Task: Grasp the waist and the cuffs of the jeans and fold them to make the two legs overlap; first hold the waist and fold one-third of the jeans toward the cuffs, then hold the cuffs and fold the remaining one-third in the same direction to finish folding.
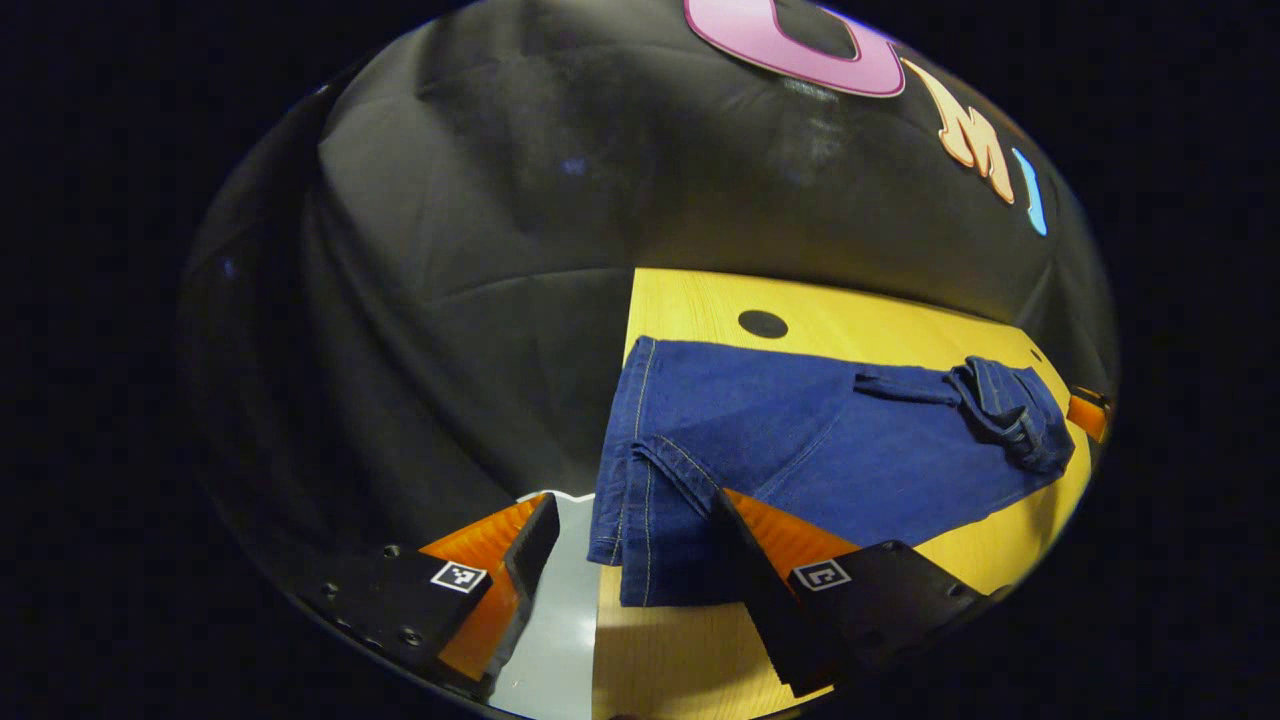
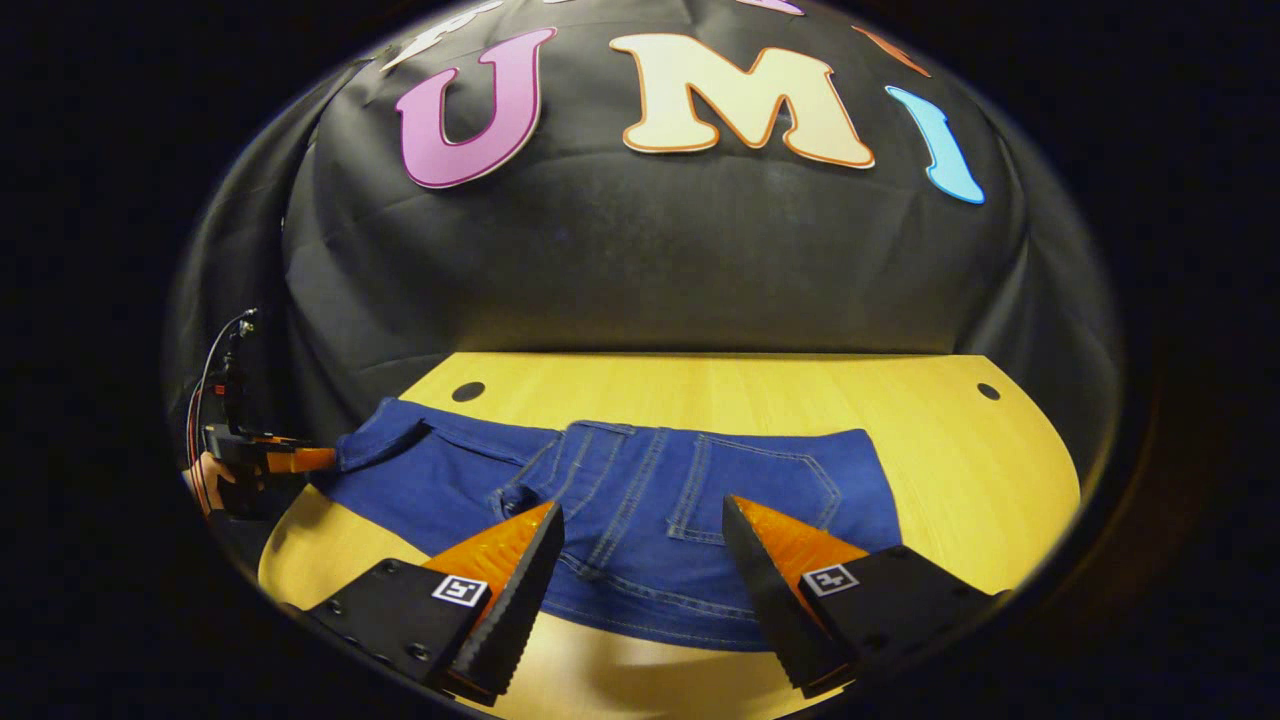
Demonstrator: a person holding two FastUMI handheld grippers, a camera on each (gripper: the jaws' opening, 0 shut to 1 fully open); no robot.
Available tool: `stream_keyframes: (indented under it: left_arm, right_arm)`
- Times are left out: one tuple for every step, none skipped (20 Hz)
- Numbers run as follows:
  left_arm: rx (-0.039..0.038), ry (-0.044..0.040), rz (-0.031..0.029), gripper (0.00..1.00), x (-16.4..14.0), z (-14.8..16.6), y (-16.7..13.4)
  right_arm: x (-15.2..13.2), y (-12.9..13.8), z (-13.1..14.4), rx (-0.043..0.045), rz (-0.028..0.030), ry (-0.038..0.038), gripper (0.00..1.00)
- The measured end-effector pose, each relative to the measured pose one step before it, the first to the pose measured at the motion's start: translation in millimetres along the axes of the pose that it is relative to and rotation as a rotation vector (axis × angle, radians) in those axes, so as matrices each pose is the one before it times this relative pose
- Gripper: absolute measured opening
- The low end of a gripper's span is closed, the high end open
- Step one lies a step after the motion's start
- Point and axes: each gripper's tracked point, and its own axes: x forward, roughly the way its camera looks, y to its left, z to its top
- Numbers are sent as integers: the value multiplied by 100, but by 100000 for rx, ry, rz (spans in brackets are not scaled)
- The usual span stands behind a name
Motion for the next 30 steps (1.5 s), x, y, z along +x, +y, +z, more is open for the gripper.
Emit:
stream_keyframes:
  left_arm:
    - [944,1472,101,95,366,-300,-67]
    - [-42,-1760,-1350,93,24,492,-262]
    - [159,55,-1371,90,202,125,-480]
    - [1255,2499,658,75,12,-492,-83]
    - [614,-688,197,73,88,199,156]
    - [594,1325,248,70,-77,-274,328]
    - [3,515,491,65,-222,54,155]
    - [-287,705,-3925,63,288,143,-878]
    - [-1290,-441,807,59,-233,151,-296]
    - [665,3006,2159,35,224,-181,-284]
    - [905,-485,1500,11,15,367,-62]
    - [609,423,459,3,-15,-134,-51]
    - [498,108,522,3,-129,142,89]
    - [200,608,267,0,96,-141,-101]
    - [-627,1338,688,0,-73,-15,22]
    - [-1355,-489,64,0,-303,481,-204]
    - [-1406,-2384,-24,0,-378,787,-144]
    - [-591,-3060,-476,0,-677,894,-101]
    - [-708,-1237,-886,0,-686,944,-425]
    - [104,-2014,276,0,-1273,1258,-140]
    - [391,-820,-556,0,-971,948,-638]
    - [512,-2826,-192,0,-1227,1247,-757]
    - [390,-1769,-1341,0,-1061,1158,-891]
    - [45,-2278,-1753,0,-953,1286,-804]
    - [299,-1673,-1373,0,-969,1280,-1123]
    - [190,-1818,-1772,0,-526,1024,-1335]
    - [754,-1169,-817,0,-493,861,-1121]
    - [816,-791,-1272,0,60,951,-1939]
    - [423,-1606,-1134,0,35,1011,-1661]
    - [162,-603,-1270,0,421,827,-2154]
  right_arm:
    - [-205,-315,-211,-506,-533,616,98]
    - [-181,-187,6,-292,-174,57,98]
    - [-97,-25,9,-339,199,-222,98]
    - [-51,77,139,-170,424,-334,98]
    - [-17,70,-3,155,327,-202,98]
    - [6,28,8,320,236,34,98]
    - [-58,9,147,220,407,-224,98]
    - [9,77,50,-9,465,-232,98]
    - [46,29,38,-123,400,-199,98]
    - [-62,-60,43,-228,214,46,98]
    - [-106,-100,1,-50,337,-187,98]
    - [-38,-64,119,151,513,-315,98]
    - [-101,-119,167,79,473,-516,98]
    - [-115,-197,246,3,318,-741,98]
    - [-264,-270,223,183,268,-811,98]
    - [-230,-320,348,366,519,-642,98]
    - [-387,-413,184,128,360,-347,94]
    - [-436,-572,441,-142,-100,-833,98]
    - [-425,-641,416,306,-85,-1171,98]
    - [-486,-621,347,754,210,-657,98]
    - [-490,-662,193,750,69,-584,98]
    - [-576,-741,294,471,-404,-554,94]
    - [-542,-738,231,644,-224,-504,98]
    - [-510,-619,151,918,111,-147,98]
    - [-622,-738,208,617,-107,-525,98]
    - [-655,-783,168,328,-66,-332,98]
    - [-528,-756,70,147,-37,-357,98]
    - [-540,-988,133,91,-448,-438,98]
    - [-659,-860,-18,509,-230,15,98]
    - [-547,-969,-74,968,-416,102,98]
